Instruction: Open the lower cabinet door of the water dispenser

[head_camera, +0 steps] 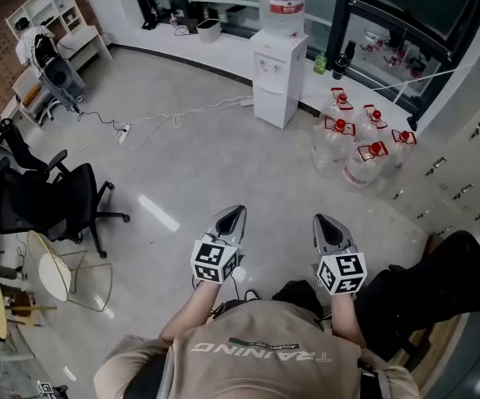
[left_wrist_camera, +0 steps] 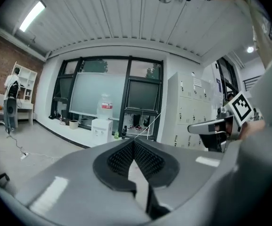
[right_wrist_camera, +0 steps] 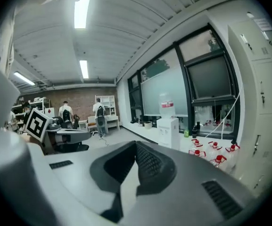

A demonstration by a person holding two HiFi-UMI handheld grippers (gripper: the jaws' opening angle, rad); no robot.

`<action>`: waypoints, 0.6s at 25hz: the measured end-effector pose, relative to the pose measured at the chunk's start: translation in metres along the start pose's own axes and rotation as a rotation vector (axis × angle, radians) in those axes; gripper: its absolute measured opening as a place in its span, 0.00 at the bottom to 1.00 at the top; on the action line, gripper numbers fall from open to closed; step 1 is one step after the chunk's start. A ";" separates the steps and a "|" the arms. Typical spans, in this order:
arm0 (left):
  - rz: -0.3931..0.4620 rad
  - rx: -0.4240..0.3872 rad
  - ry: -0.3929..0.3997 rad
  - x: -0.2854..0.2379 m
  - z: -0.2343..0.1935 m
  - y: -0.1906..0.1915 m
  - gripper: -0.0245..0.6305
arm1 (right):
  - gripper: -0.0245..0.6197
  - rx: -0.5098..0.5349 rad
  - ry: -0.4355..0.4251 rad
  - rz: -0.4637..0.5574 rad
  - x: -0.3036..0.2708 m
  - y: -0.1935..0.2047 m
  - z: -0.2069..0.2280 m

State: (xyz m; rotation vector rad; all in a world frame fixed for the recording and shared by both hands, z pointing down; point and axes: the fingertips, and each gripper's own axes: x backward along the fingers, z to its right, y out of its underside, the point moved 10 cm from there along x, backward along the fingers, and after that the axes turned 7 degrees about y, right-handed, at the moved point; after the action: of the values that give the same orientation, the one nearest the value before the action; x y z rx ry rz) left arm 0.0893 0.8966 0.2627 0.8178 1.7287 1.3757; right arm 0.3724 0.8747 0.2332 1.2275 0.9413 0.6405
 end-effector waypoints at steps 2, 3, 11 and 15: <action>-0.010 0.002 0.000 -0.011 -0.009 -0.004 0.04 | 0.05 -0.020 0.008 -0.020 -0.014 0.000 0.013; -0.018 -0.011 -0.006 -0.017 -0.014 -0.005 0.04 | 0.05 -0.021 0.011 -0.023 -0.023 0.000 0.020; -0.032 -0.048 -0.062 -0.112 -0.050 -0.035 0.04 | 0.05 0.008 -0.057 0.027 -0.125 -0.026 0.096; -0.031 -0.077 -0.086 -0.166 -0.052 -0.063 0.04 | 0.05 0.041 -0.091 0.041 -0.164 -0.044 0.143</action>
State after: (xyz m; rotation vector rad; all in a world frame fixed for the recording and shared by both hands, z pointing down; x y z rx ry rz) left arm 0.1258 0.7168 0.2364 0.7930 1.6063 1.3586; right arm 0.4132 0.6568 0.2399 1.3050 0.8593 0.5953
